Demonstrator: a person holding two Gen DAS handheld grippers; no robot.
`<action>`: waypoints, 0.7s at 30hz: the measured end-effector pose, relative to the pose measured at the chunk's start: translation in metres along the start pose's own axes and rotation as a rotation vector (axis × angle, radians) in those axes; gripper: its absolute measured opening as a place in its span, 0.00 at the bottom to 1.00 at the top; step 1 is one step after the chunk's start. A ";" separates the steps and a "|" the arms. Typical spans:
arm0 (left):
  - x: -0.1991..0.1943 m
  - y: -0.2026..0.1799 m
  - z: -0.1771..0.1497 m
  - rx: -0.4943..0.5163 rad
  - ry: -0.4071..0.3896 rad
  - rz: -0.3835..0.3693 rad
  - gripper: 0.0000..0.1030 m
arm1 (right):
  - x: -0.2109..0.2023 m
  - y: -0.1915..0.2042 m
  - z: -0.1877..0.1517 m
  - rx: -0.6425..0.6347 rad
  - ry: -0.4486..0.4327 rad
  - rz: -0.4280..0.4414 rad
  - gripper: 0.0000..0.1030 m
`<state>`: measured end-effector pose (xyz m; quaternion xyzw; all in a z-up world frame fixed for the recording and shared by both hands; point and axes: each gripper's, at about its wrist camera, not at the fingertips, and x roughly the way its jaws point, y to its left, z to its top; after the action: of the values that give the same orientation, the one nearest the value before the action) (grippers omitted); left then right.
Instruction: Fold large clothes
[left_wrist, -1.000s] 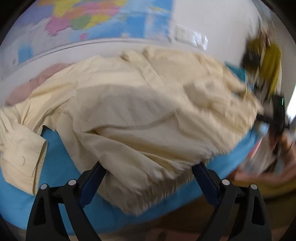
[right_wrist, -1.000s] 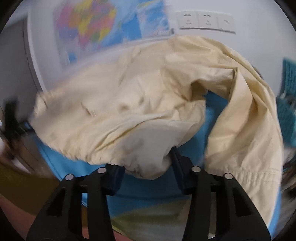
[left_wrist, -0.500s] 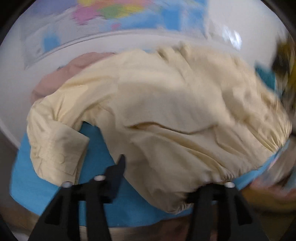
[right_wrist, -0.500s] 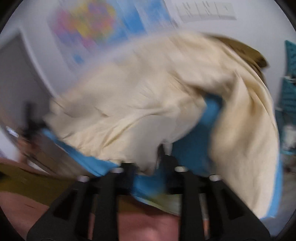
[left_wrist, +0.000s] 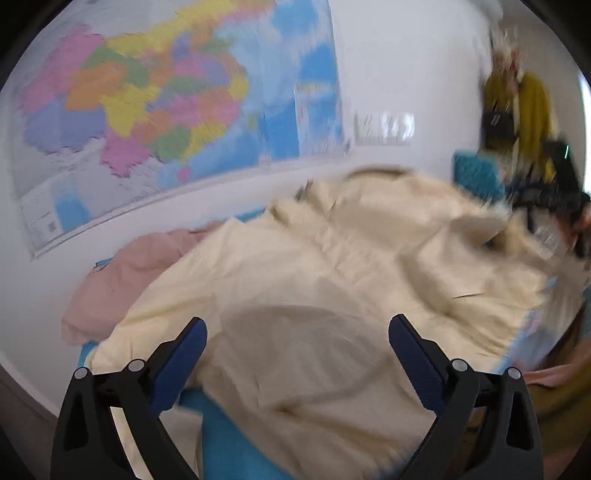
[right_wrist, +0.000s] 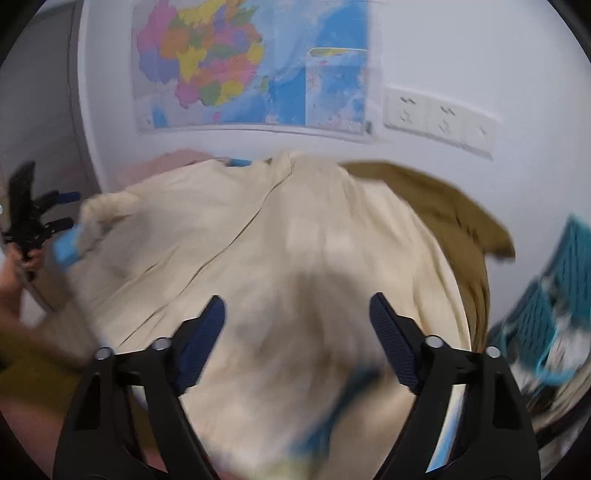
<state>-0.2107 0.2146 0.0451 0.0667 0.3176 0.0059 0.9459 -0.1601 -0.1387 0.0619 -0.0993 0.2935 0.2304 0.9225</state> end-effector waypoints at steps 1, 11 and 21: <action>0.015 -0.004 0.005 0.021 0.020 0.019 0.92 | 0.025 0.008 0.014 -0.035 0.008 -0.020 0.71; 0.194 0.037 0.069 0.028 0.206 0.294 0.90 | 0.226 0.035 0.107 -0.243 0.155 -0.170 0.77; 0.269 0.081 0.095 -0.084 0.317 0.233 0.07 | 0.238 0.024 0.127 -0.281 0.172 -0.098 0.02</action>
<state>0.0638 0.2978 -0.0314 0.0618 0.4521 0.1391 0.8789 0.0631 0.0103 0.0236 -0.2606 0.3310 0.2147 0.8812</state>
